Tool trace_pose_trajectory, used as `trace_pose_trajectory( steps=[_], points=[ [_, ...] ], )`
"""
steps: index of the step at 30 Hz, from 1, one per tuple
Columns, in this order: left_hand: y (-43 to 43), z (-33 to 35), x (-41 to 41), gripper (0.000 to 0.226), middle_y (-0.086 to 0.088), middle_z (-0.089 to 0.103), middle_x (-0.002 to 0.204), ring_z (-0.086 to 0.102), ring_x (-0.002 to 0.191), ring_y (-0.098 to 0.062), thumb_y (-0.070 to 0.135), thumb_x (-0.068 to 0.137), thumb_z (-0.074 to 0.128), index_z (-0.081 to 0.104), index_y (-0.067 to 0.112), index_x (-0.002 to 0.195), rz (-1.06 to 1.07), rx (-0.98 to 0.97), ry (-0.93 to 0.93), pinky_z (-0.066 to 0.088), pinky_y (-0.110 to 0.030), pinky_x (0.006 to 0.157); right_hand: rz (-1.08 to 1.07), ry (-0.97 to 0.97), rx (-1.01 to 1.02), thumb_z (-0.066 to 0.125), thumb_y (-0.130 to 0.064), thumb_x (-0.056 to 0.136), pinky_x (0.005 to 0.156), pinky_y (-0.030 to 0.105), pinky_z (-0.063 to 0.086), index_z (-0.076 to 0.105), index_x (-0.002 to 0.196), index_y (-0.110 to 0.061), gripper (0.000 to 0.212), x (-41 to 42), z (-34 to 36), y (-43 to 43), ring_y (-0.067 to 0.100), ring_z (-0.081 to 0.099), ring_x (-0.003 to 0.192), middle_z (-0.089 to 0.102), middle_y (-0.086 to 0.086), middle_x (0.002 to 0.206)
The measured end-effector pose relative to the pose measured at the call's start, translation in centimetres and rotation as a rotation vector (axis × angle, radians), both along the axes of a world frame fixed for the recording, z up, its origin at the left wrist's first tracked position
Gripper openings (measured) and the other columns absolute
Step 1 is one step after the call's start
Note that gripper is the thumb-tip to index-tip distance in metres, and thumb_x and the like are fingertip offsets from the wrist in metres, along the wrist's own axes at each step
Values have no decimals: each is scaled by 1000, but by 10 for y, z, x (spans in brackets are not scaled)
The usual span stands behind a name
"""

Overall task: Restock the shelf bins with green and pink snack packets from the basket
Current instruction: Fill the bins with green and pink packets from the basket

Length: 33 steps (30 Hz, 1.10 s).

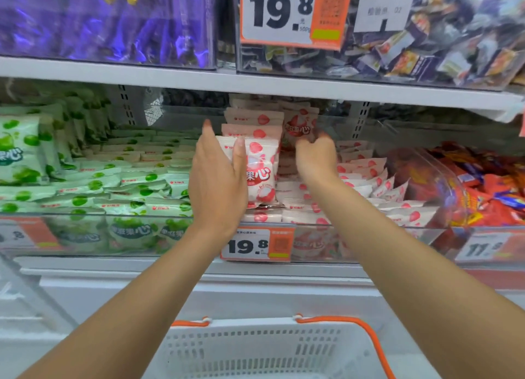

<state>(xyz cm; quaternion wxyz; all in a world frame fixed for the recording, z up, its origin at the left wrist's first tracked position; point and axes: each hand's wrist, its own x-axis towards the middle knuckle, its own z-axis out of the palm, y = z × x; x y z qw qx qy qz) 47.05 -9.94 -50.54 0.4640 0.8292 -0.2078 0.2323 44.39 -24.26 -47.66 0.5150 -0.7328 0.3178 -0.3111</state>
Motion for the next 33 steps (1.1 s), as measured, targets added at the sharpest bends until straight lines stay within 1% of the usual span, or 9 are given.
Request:
trace_pose_trajectory(
  steps=[3,8,11,15,19,23,26,28,33],
  points=[
    [-1,0,3,67,-6,37,153,37,138,-22,52,101,27,22,11,153,-1,11,5,36,-35,103,-25,95,-16,55,-18,92,78,29,50,54,117,-6,27,18,-1,-33,26,61,94,62,9,111],
    [0,-5,9,70,-4,53,138,51,124,-24,64,96,19,37,16,144,-36,-8,-11,47,-47,96,41,262,-217,52,-21,98,59,15,48,53,124,-12,28,48,-2,-52,16,62,77,63,6,118],
    [0,-7,13,72,-3,56,133,53,121,-23,66,94,17,39,16,141,-37,1,-13,49,-49,92,73,309,-386,43,-17,100,89,29,45,55,123,-11,26,66,-9,-51,28,59,113,60,11,127],
    [-1,-6,9,70,-4,52,140,50,127,-23,62,96,19,35,15,145,-32,0,-3,46,-46,99,37,344,-388,46,-15,99,97,32,43,52,131,-7,33,73,-10,-49,28,54,121,55,14,134],
    [0,-1,3,66,-2,26,160,26,144,-17,49,102,25,12,13,156,-32,-10,74,25,-27,108,-11,237,-368,54,-14,94,105,37,43,43,138,-4,46,59,-3,-39,29,49,126,50,14,138],
    [10,2,-14,66,-2,14,163,16,148,-15,44,104,24,1,12,157,-66,-73,140,13,-20,109,38,-27,-95,39,-28,101,82,32,40,55,122,-11,32,14,9,1,23,54,95,58,6,112],
    [7,5,-19,62,-7,25,160,26,145,-22,44,104,19,8,13,156,-157,-52,245,20,-34,119,129,-86,192,30,-42,99,87,38,40,57,119,-10,47,1,15,33,23,54,98,60,4,112],
    [2,9,-10,58,-12,43,148,40,136,-29,40,102,20,23,11,151,-164,-22,243,34,-47,111,243,-39,252,27,-45,98,95,42,46,62,102,-13,47,4,23,51,27,59,101,64,5,108],
    [-2,12,4,53,-17,52,134,44,130,-34,34,100,25,31,7,145,-125,41,239,40,-51,103,292,-51,337,31,-44,98,100,50,48,63,100,-11,46,4,24,48,37,63,109,68,20,115]
  ],
)
